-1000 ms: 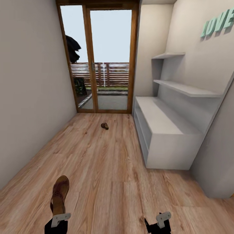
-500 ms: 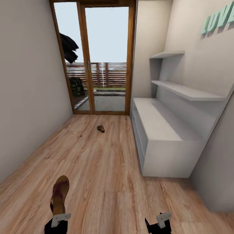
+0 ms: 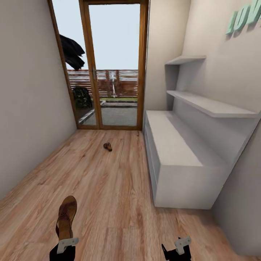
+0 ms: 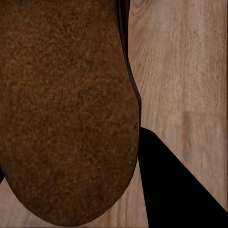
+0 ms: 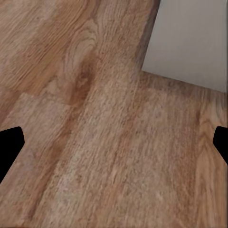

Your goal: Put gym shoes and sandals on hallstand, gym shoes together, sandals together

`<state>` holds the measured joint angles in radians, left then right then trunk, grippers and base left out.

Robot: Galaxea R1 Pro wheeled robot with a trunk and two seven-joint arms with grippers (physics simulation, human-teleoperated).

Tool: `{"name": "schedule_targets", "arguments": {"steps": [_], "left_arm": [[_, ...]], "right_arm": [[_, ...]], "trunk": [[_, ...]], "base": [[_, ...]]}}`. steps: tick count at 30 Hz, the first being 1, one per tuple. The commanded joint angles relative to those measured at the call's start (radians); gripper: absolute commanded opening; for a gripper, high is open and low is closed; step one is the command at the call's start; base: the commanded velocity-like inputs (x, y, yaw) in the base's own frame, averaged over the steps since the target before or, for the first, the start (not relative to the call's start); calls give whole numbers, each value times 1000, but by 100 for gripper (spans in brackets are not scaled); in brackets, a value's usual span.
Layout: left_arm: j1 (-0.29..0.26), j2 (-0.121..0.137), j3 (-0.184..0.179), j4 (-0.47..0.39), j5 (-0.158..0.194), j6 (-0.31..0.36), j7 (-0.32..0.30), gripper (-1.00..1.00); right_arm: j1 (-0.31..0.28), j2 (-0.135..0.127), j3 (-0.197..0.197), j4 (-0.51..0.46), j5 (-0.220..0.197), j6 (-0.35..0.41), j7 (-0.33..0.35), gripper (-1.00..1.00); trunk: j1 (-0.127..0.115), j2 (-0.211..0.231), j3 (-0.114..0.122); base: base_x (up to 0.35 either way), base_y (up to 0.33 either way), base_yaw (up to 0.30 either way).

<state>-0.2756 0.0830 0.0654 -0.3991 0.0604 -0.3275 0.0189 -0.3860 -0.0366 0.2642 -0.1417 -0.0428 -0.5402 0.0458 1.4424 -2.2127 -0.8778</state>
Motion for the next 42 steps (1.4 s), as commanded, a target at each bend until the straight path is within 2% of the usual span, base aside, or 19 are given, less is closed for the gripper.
{"name": "schedule_targets", "arguments": {"steps": [1, 9, 22, 29, 42], "left_arm": [[-1, 0, -1, 0, 3, -2, 1, -100], [-1, 0, -1, 0, 4, -4, 0, -100], [-1, 1, -1, 0, 4, -4, -1, -100], [-1, 0, -1, 0, 3, -4, -2, -100], [-1, 1, -1, 0, 4, -4, -6, -100]], "right_arm": [[-1, 0, 1, 1, -5, -3, 5, 100], [-1, 0, 1, 0, -5, -3, 5, 100], [-1, 3, 1, -1, -5, -3, 6, 100], [-1, 3, 1, -1, -6, -3, 6, 100], [-1, 3, 1, -1, -6, -3, 6, 100]], "trunk": [[0, 0, -1], [0, 0, -1], [0, 0, -1], [0, 0, -1], [0, 0, -1]], "base": [[325, -58, 0], [297, 108, 0], [213, 267, 14], [298, 161, 235], [335, 13, 275]]}}
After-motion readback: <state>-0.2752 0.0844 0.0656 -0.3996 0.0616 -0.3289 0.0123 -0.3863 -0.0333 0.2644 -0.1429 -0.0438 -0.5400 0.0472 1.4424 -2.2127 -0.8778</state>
